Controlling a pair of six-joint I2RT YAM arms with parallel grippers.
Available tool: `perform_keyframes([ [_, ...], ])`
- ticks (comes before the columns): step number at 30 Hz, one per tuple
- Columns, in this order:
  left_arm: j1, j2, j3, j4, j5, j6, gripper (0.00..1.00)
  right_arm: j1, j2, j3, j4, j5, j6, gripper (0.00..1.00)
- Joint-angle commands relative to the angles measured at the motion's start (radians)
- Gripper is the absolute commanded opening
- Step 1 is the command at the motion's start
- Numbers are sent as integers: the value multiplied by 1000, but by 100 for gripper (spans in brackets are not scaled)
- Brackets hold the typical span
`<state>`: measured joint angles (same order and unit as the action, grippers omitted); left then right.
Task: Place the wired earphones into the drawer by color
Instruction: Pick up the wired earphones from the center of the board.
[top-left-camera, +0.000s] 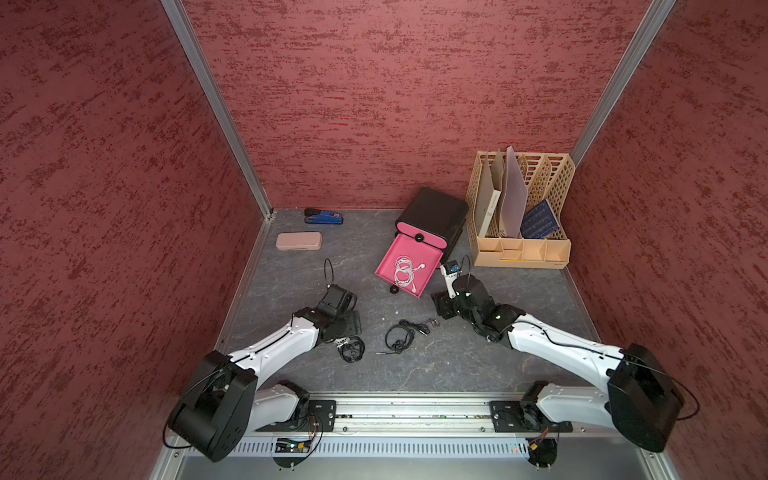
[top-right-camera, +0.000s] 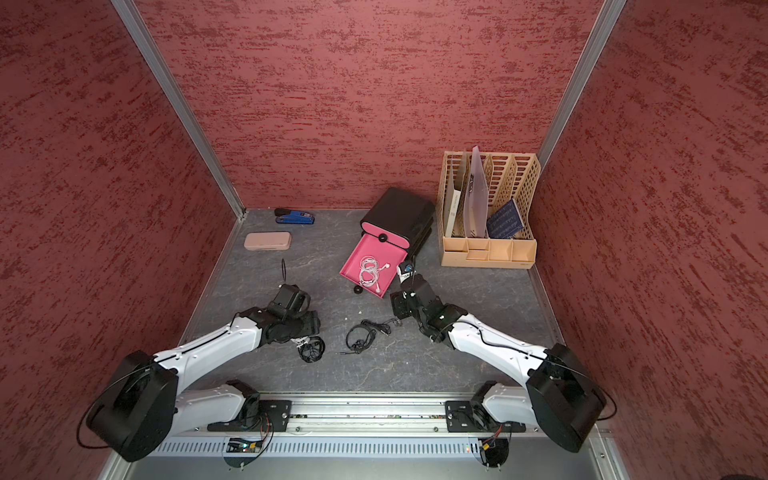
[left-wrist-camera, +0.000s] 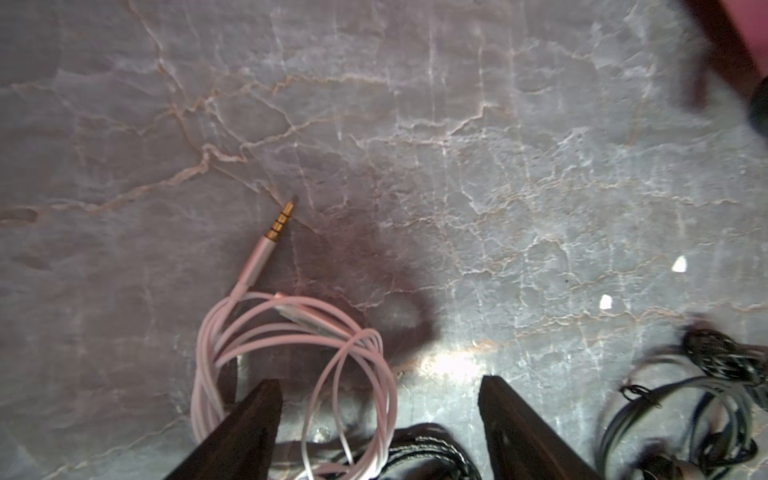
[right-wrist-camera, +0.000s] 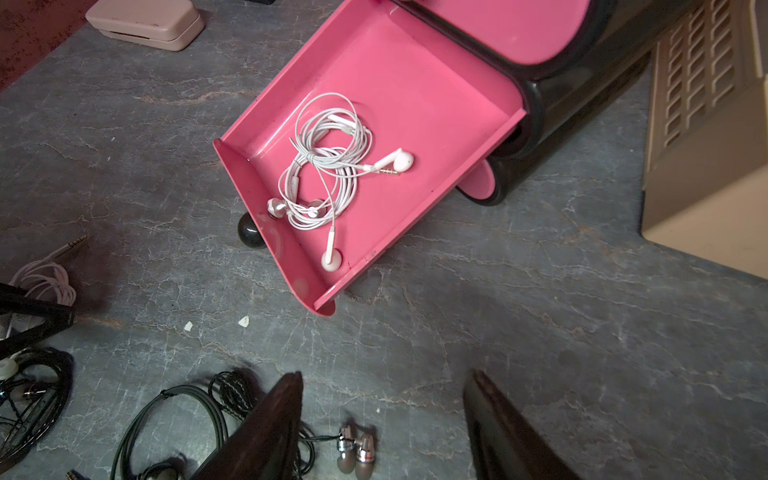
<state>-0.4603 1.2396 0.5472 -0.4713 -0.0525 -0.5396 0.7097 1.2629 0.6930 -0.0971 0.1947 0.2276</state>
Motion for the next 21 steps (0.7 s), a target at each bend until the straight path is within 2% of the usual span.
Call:
perform_keyframes([
  [1, -8, 30, 35, 5, -1, 0, 73, -4, 6, 32, 10, 6, 1, 66],
  [9, -12, 63, 46, 10, 7, 4, 54, -4, 4, 32, 8, 8, 3, 66],
  [18, -12, 101, 60, 6, 37, 21, 22, -4, 6, 32, 8, 6, 2, 66],
  [21, -14, 118, 69, 4, 39, 23, 19, -4, 4, 31, 7, 6, 2, 66],
])
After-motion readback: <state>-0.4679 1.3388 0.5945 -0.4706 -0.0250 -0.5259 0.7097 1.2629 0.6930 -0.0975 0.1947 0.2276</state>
